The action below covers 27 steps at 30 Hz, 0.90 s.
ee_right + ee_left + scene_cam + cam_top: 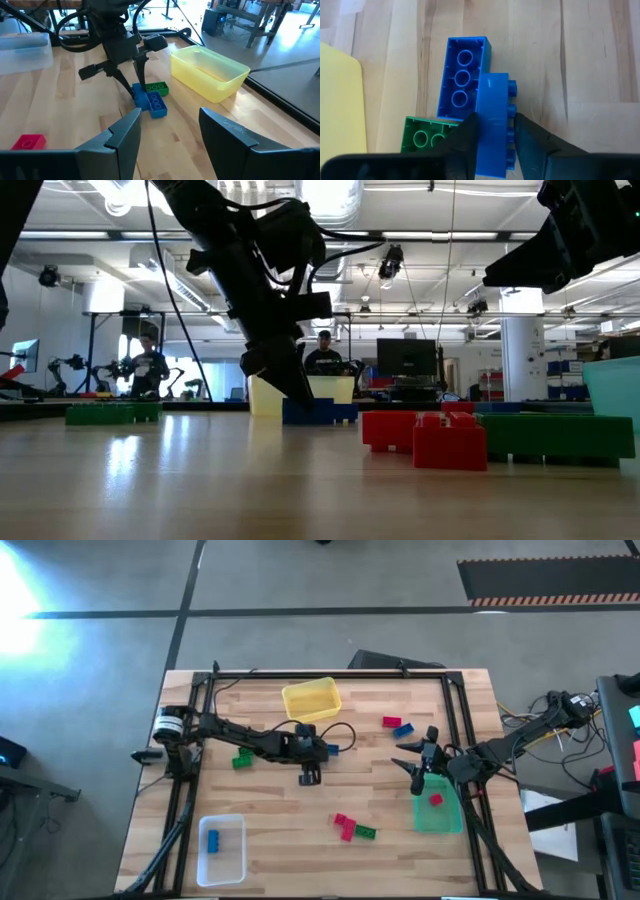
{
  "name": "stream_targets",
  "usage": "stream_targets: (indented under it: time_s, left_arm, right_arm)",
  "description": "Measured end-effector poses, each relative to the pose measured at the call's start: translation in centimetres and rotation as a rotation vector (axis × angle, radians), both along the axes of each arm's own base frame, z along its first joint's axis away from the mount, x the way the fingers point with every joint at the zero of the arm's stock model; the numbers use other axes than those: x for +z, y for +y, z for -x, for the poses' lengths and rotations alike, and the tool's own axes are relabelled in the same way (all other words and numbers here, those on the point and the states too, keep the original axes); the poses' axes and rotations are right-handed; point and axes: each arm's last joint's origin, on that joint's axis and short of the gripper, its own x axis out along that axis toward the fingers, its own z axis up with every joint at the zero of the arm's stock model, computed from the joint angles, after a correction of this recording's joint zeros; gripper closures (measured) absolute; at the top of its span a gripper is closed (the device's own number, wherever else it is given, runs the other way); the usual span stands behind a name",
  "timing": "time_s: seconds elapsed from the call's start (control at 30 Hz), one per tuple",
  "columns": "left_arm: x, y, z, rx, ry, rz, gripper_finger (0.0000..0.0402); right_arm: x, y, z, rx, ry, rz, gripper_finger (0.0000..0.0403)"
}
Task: Sort & place blocks by color
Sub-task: Put the blue game piece into the transparent bin
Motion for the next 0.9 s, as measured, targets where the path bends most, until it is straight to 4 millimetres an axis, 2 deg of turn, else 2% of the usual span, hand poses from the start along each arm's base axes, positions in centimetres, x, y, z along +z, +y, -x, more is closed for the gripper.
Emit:
stream_targets:
  time_s: [0.3, 0.43, 0.53, 0.67, 0.9]
  left_arm:
    - [0.3, -0.3, 0.0, -0.007, -0.007, 0.002, 0.0315]
    - [1.6, -1.0, 0.3, -0.023, -0.039, 0.003, 0.0315]
    - [3.5, -1.9, 0.4, -0.033, -0.065, 0.016, 0.0315]
    - [7.2, -3.6, 0.8, -0.015, -0.087, 0.061, 0.0315]
    - [13.2, -7.7, 3.6, 0.069, 0.010, 0.178, 0.0315]
  right_arm:
    - [0.0, 0.0, 0.0, 0.000, 0.001, 0.003, 0.0213]
    - [0.0, 0.0, 0.0, 0.003, 0.003, 0.009, 0.0213]
    - [0.0, 0.0, 0.0, 0.002, 0.005, 0.012, 0.0213]
    - [0.0, 0.0, 0.0, 0.005, 0.008, 0.023, 0.0213]
    - [-0.1, 0.0, 0.0, 0.007, 0.019, 0.036, 0.0213]
